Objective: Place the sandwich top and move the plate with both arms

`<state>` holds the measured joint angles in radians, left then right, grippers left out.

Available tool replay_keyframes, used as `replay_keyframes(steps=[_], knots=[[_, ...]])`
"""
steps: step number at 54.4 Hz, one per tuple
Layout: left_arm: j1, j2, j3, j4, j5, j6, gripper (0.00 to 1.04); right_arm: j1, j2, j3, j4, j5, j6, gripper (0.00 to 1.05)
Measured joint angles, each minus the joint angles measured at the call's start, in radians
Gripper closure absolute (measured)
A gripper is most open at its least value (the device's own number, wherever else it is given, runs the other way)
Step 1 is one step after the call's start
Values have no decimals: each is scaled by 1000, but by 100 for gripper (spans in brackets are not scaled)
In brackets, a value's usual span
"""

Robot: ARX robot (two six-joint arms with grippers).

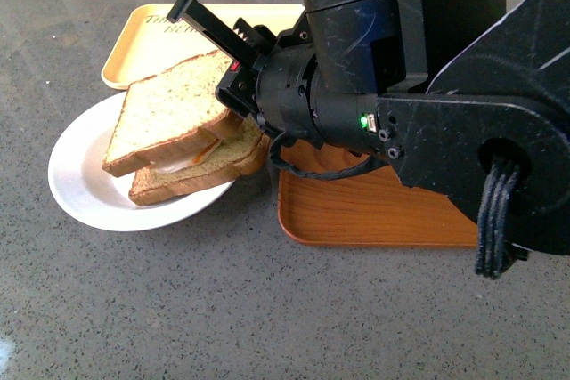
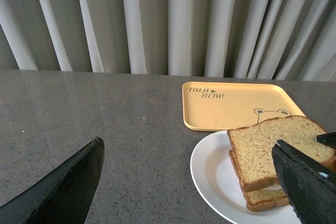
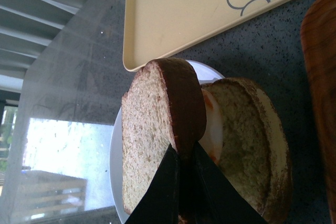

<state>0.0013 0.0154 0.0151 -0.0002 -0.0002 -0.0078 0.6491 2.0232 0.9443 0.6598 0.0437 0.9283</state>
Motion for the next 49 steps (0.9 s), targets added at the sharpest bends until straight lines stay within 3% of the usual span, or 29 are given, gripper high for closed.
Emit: replay_keyframes(steps=[31, 49], knots=[[0, 0, 0, 0, 0, 0, 9, -2, 55, 0, 13, 16, 3, 103], [0, 0, 0, 0, 0, 0, 9, -2, 46, -6, 29, 8, 3, 43]])
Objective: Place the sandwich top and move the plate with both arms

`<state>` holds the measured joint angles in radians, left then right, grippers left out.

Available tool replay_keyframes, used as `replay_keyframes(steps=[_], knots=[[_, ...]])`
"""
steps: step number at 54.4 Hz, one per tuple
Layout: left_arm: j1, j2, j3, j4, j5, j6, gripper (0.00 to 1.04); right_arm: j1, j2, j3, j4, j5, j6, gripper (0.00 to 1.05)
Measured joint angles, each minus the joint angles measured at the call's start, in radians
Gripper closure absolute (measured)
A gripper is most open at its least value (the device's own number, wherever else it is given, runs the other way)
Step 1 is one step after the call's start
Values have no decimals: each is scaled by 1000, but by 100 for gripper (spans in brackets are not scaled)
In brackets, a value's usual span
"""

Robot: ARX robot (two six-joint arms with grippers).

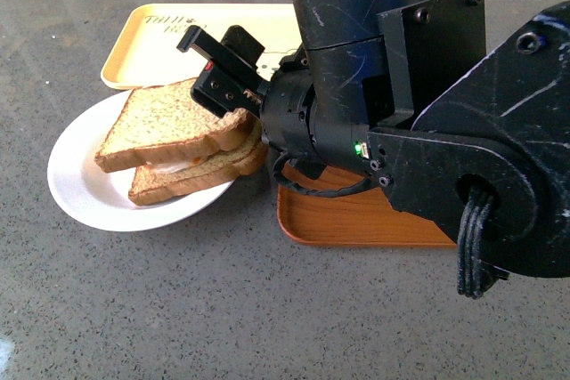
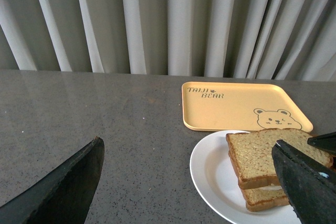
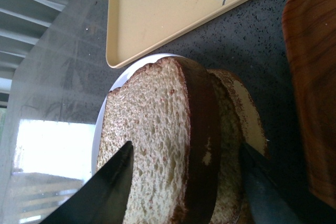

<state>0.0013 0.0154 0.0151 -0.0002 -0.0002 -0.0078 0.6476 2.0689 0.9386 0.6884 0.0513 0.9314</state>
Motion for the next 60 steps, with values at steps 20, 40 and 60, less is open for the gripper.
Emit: replay_keyframes(steps=[20, 40, 60], knots=[[0, 0, 0, 0, 0, 0, 9, -38, -188, -98, 5, 6, -85, 9], [0, 0, 0, 0, 0, 0, 9, -219, -522, -566, 487, 371, -832, 55], [0, 0, 0, 0, 0, 0, 9, -407, -869, -813, 367, 179, -922, 103]])
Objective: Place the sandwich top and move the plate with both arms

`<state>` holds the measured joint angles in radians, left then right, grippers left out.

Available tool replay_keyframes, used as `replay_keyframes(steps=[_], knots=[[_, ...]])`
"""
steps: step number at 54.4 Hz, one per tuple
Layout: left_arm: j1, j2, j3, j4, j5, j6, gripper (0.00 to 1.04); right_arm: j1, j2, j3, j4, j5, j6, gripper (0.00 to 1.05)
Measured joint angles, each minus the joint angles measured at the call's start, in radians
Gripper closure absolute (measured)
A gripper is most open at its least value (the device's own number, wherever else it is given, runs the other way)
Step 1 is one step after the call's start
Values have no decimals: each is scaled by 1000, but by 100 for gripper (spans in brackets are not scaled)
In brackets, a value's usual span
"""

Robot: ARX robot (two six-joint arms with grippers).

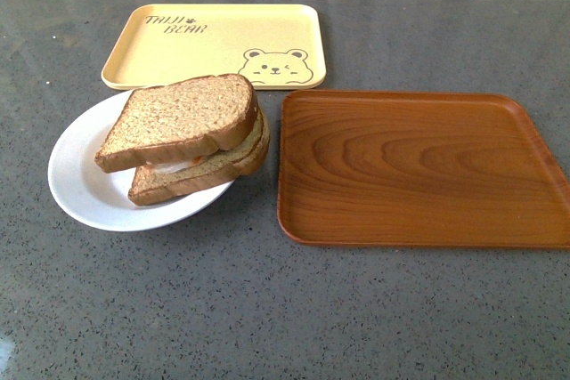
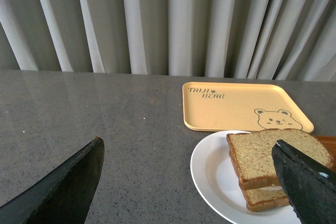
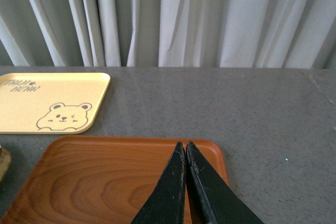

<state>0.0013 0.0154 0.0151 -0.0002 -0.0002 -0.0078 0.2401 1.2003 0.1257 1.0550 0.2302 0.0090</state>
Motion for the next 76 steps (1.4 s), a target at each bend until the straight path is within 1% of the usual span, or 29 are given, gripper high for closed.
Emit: replay_keyframes(steps=[10, 28, 32, 36, 58, 76], knots=[[0, 0, 0, 0, 0, 0, 9, -74, -187, -63, -124, -70, -2, 103], [0, 0, 0, 0, 0, 0, 9, -143, -432, -103, -321, -138, -3, 103], [0, 0, 0, 0, 0, 0, 9, -202, -491, -103, -372, -218, -3, 103], [0, 0, 0, 0, 0, 0, 9, -230, -536, -104, -412, -220, -3, 103], [0, 0, 0, 0, 0, 0, 9, -237, -824, -104, -680, -228, -3, 103], [0, 0, 0, 0, 0, 0, 9, -237, -948, -104, -802, -228, -3, 103]])
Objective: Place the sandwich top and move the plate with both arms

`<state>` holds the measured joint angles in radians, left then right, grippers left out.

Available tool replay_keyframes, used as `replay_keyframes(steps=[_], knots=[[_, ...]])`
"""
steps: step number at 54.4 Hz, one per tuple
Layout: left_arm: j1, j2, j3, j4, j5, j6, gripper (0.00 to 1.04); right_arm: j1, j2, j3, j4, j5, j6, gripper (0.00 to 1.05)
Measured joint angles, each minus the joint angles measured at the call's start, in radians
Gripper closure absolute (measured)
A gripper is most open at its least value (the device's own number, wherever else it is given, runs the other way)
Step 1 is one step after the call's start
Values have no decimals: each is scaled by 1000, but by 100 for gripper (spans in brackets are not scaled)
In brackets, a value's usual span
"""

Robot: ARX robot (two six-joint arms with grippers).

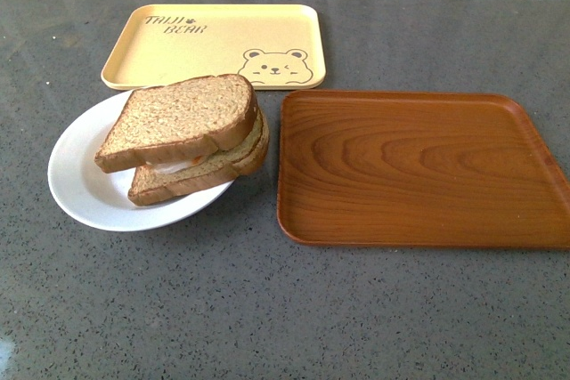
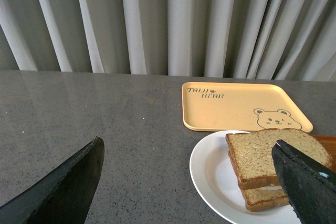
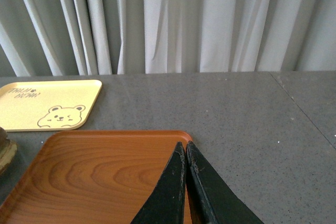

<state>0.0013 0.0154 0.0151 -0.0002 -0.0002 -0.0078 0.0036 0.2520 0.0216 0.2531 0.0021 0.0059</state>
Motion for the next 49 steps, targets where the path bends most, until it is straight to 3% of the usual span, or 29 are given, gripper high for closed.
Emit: replay_keyframes(steps=[16, 22, 38, 41, 43, 48, 49], knots=[[0, 0, 0, 0, 0, 0, 9, 0, -74, 0, -75, 0, 0, 103], [0, 0, 0, 0, 0, 0, 9, 0, -209, 0, -238, 0, 0, 103], [0, 0, 0, 0, 0, 0, 9, 0, -246, 0, -252, 0, 0, 103], [0, 0, 0, 0, 0, 0, 9, 0, -246, 0, -252, 0, -2, 97], [21, 27, 13, -41, 79, 27, 9, 0, -246, 0, -252, -1, -2, 92], [165, 291, 158, -334, 563, 222, 9, 0, -246, 0, -252, -4, -2, 76], [172, 340, 169, -344, 621, 254, 9, 0, -247, 0, -252, -3, -2, 71]])
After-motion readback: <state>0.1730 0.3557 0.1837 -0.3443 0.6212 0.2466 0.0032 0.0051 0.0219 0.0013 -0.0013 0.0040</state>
